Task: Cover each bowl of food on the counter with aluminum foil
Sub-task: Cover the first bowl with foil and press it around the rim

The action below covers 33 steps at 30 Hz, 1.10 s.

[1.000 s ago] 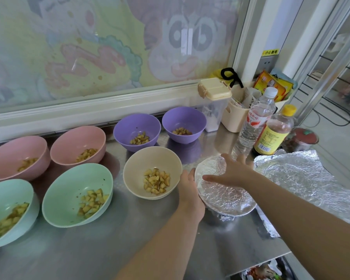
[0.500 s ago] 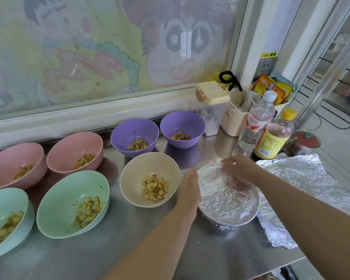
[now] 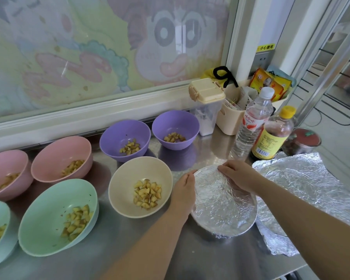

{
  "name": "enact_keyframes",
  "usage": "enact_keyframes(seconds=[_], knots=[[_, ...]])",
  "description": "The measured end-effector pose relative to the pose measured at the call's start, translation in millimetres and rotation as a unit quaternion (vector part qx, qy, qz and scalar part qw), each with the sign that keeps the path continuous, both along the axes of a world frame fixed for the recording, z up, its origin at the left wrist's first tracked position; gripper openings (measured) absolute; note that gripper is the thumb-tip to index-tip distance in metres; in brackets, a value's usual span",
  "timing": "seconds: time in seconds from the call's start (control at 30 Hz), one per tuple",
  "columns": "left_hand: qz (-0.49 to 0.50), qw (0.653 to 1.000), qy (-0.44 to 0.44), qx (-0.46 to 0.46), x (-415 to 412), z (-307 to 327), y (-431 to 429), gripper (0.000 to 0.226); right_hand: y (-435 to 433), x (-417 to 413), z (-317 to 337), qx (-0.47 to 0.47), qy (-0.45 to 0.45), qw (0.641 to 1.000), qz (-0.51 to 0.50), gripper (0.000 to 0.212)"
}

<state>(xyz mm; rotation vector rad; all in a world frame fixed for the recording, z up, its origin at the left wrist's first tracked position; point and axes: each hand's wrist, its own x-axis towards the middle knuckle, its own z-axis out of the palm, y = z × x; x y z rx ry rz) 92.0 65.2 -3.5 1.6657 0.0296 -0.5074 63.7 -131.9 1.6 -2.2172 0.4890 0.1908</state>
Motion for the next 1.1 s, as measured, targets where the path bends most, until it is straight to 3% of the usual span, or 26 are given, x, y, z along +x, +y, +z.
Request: enact_keyframes(seconds=[0.33, 0.53, 0.8, 0.93, 1.1], knots=[[0.018, 1.000, 0.019, -0.008, -6, -5, 2, 0.031, -4, -10, -2, 0.111, -0.009, 0.994, -0.018, 0.022], [0.026, 0.999, 0.020, 0.009, -8, -6, 2, 0.030, -3, -14, -9, 0.060, -0.014, 0.998, -0.023, 0.044], [0.020, 0.999, 0.003, 0.036, -9, -8, 0, 0.032, -3, -11, -8, 0.018, -0.039, 0.999, 0.001, 0.037], [0.026, 1.000, 0.010, 0.008, -9, -10, 3, 0.030, -5, -4, 1, 0.017, -0.024, 0.998, 0.062, 0.024], [0.038, 0.999, 0.004, -0.014, -9, -15, 2, 0.031, 6, 21, 15, -0.063, 0.032, 0.987, 0.145, 0.033]])
